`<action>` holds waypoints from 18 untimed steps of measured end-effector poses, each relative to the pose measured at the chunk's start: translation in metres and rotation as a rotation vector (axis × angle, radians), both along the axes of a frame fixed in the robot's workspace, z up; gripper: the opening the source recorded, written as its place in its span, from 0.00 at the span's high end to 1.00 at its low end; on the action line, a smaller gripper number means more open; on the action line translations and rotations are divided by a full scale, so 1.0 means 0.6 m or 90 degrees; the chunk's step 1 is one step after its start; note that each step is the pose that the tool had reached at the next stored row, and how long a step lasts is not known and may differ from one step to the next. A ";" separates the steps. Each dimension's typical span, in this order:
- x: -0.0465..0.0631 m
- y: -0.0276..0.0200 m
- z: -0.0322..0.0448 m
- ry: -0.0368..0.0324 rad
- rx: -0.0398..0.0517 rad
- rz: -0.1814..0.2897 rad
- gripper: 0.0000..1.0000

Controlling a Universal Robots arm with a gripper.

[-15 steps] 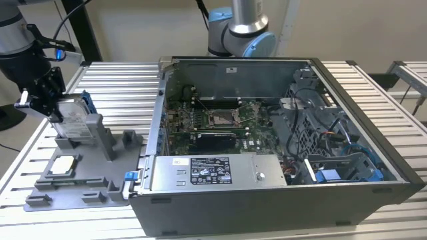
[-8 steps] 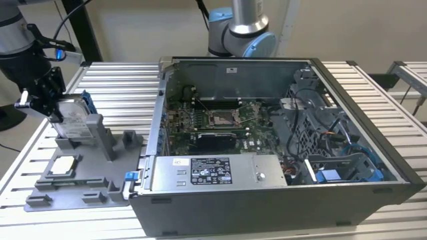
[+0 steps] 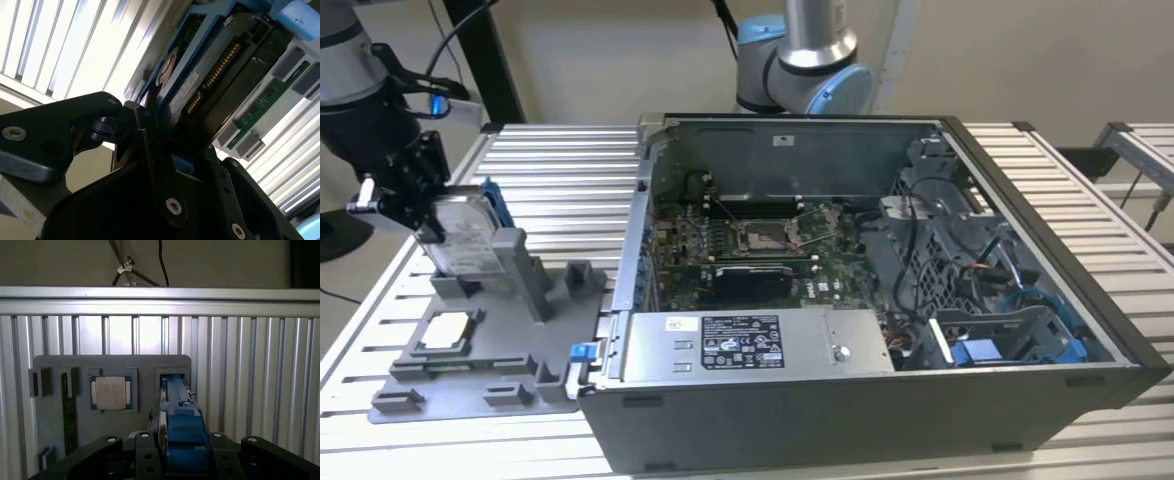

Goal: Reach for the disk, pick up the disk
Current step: 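Pick up the disk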

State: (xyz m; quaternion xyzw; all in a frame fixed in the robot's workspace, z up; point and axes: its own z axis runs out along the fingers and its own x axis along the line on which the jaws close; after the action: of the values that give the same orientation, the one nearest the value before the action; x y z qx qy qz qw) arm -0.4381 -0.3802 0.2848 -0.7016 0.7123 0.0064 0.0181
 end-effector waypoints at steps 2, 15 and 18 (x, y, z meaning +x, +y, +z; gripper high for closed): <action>0.000 0.0000 0.004 -0.0001 0.0000 0.000 1.00; 0.000 0.0000 0.039 0.0000 0.0000 0.000 1.00; 0.000 0.0000 0.048 -0.0001 0.0000 0.000 1.00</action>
State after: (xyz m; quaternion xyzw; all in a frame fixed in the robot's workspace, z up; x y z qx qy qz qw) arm -0.4381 -0.3802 0.3136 -0.7016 0.7123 0.0064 0.0182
